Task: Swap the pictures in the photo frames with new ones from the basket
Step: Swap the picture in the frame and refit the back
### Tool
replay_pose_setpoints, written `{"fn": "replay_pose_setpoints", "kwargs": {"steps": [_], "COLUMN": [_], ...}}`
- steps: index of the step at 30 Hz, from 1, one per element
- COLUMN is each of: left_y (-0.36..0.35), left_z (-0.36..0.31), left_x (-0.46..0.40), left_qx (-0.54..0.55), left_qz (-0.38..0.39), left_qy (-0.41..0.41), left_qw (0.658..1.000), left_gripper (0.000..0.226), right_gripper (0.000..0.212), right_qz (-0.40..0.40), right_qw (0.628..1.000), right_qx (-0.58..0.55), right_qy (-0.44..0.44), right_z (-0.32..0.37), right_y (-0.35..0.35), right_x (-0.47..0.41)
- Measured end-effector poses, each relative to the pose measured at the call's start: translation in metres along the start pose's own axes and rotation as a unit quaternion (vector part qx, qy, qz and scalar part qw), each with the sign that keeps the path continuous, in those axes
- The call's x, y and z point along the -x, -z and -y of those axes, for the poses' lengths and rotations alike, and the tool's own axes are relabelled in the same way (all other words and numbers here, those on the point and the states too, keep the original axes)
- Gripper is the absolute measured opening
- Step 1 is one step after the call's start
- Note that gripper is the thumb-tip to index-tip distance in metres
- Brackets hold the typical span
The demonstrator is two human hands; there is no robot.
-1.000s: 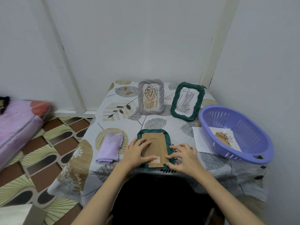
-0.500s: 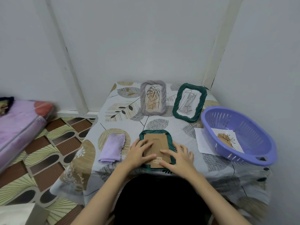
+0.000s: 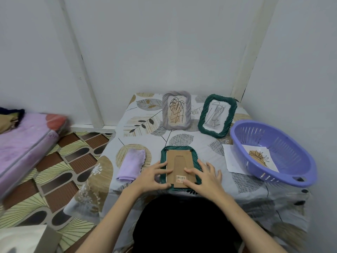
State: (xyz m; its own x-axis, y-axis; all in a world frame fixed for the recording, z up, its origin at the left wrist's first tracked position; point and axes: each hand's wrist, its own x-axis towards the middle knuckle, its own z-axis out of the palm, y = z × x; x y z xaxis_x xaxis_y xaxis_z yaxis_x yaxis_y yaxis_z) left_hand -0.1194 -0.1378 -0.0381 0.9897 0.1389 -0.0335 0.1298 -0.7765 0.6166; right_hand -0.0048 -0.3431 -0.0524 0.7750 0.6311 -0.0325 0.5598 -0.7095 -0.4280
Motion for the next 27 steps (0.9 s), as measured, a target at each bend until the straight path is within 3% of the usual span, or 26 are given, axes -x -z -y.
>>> {"fn": "replay_pose_setpoints", "kwargs": {"steps": [8, 13, 20, 27], "left_y": [-0.0095, -0.0063, -0.0064, -0.0089], "left_z": [-0.0046, -0.0076, -0.0033, -0.0005], "left_x": [0.0051, 0.0027, -0.0016, -0.0024], "left_qx": [0.030, 0.095, 0.043, 0.041], "left_qz": [-0.082, -0.090, -0.054, -0.045], "left_qy": [-0.019, 0.026, 0.043, 0.065], "left_qw": [0.996, 0.991, 0.997, 0.996], "left_gripper": [0.043, 0.034, 0.054, 0.061], "right_gripper": [0.046, 0.046, 0.047, 0.046], "right_qz": [0.003, 0.004, -0.006, -0.011], "right_qw": [1.000, 1.000, 1.000, 1.000], "right_qx": [-0.002, -0.008, -0.025, -0.028], "right_qy": [-0.003, 0.000, -0.002, 0.003], "right_z": [0.0000, -0.0012, -0.0026, -0.0016], "right_y": [-0.0003, -0.0009, -0.0047, -0.0046], "right_x": [0.0000, -0.0003, 0.0007, 0.0025]}}
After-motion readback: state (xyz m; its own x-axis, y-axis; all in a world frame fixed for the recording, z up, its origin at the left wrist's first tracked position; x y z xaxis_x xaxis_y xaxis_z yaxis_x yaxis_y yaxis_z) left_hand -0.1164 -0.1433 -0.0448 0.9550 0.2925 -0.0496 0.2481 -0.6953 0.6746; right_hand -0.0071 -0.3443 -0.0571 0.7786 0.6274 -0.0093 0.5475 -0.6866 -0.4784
